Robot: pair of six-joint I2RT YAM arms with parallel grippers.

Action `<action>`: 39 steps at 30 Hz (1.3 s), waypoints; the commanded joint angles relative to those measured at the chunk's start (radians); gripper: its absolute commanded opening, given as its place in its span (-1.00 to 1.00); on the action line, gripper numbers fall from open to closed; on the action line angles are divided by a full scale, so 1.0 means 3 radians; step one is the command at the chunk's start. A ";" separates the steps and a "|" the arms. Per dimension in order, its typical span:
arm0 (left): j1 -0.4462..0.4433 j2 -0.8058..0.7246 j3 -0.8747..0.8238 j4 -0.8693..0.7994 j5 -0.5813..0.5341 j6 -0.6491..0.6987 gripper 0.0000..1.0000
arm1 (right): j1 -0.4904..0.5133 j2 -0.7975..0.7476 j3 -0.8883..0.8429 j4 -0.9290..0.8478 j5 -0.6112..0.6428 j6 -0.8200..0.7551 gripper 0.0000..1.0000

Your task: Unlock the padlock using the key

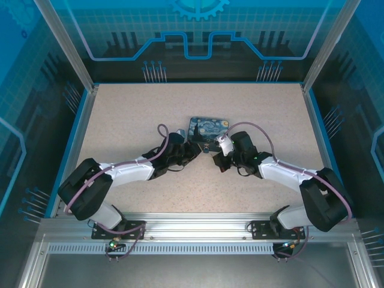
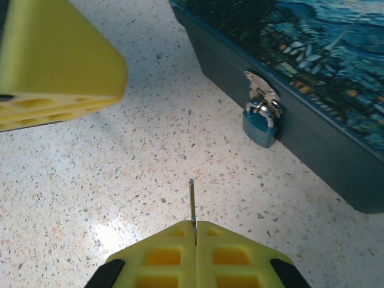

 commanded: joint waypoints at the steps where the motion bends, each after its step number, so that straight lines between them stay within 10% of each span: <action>1: 0.0055 -0.0110 -0.0065 -0.0125 -0.0123 0.0178 -0.71 | -0.0112 -0.0084 -0.0037 0.0061 -0.0142 0.0112 -1.00; 11: 0.0073 -0.0075 -0.0076 0.0105 -0.0284 0.1362 0.12 | -0.0460 0.0272 0.0359 0.0337 -0.0789 0.0766 -1.00; 20: 0.0042 -0.0005 -0.0027 -0.0042 -0.0635 0.2201 0.35 | -0.0702 0.0787 0.0931 0.0408 -0.0989 0.1203 -1.00; 39: 0.0049 0.0192 -0.0101 0.0379 -0.0216 0.2915 0.55 | -0.0540 0.1788 0.1452 0.0345 -0.0969 0.1548 -1.00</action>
